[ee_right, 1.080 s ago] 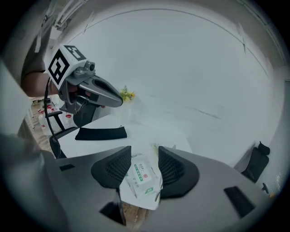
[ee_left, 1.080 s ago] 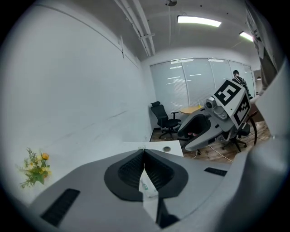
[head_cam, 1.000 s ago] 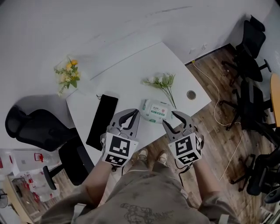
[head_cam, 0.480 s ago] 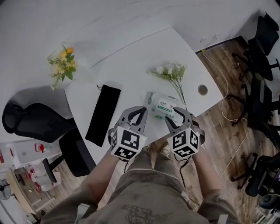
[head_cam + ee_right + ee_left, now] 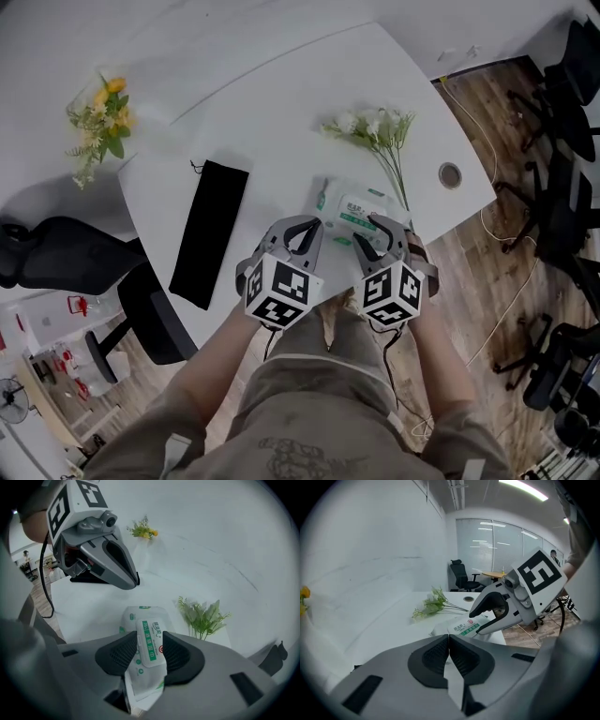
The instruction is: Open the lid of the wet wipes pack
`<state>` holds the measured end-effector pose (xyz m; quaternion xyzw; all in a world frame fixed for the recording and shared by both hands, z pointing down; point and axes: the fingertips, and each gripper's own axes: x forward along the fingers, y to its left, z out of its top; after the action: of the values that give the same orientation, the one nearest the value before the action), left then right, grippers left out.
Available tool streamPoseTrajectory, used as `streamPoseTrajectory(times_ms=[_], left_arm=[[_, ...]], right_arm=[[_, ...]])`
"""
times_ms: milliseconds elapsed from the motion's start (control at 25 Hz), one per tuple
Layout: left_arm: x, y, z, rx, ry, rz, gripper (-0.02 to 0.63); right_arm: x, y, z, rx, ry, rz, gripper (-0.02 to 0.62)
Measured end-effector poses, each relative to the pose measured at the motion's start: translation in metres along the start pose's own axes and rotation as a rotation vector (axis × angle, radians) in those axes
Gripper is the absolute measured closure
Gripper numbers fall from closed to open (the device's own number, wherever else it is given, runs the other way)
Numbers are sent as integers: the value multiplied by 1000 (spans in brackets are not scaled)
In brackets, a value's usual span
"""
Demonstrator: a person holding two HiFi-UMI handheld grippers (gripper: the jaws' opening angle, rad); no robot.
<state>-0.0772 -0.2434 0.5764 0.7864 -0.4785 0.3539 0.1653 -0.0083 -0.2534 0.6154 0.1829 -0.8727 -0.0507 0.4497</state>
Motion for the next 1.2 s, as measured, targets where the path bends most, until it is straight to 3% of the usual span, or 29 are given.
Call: streamPoseTrajectory(times_ms=[240,560,840,960,1200], left_arm=[[29,-6,-21,-2,53,-35,588],[50,-18,-49,1,105,-62,588],[58,-19,-52,-77,126,-85,589],[58,-19,-53,-76,126,-89,589],[57,-20,-55,-77,135,-99,589]], right_arm=[[18,5,-9,-60,24,-18,417],[17,16,-7,-126,8,-3,515],[1,5,7,-84,-50,-44,545],[-7,-16,21,-9,-106,-94,552],[-6,-53,28,86,-140,-114,552]])
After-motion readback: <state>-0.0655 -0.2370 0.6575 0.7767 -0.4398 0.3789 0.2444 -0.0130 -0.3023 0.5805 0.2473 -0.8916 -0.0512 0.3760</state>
